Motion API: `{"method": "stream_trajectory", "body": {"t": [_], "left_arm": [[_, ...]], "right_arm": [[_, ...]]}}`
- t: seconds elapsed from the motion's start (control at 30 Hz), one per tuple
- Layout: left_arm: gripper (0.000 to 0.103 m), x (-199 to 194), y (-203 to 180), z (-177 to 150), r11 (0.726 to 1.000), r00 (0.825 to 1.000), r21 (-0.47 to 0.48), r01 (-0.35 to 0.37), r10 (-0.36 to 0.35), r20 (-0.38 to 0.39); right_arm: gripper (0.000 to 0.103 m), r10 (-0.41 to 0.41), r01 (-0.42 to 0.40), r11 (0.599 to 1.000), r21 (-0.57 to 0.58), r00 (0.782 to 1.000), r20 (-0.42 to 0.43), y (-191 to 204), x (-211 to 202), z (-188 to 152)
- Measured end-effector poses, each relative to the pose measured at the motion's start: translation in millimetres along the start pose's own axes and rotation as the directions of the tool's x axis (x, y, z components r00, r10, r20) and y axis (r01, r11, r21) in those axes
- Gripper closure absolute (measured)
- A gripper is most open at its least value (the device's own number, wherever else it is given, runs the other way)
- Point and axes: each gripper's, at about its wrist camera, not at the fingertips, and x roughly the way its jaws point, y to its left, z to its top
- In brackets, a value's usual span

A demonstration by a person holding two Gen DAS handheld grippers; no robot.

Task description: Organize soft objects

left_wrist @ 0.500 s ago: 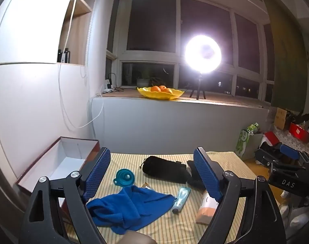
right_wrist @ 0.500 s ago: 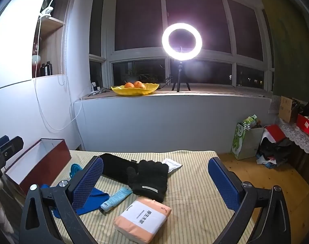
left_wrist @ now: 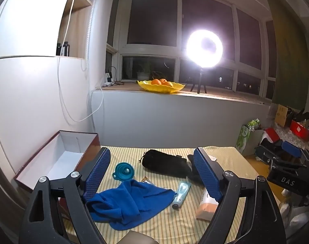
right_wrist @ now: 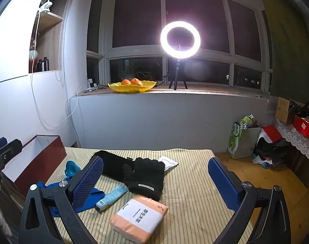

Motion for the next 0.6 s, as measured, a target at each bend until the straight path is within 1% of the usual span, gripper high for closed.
{"method": "stream_trajectory", "body": {"t": [0.33,0.6], "left_arm": [[0.019,13.3,0.5,0.3,1.000,1.000,-0.011,-0.004,0.003,-0.031],[0.019,20.2,-0.6,-1.6,1.000,0.999,-0.006,-0.004,0.004,-0.042]], "right_arm": [[0.001,0.000,0.000,1.000,0.004,1.000,-0.005,-2.5,9.5,2.7],[0.001,-0.001,0.001,1.000,0.023,1.000,-0.020,-6.9,19.4,-1.6]]}}
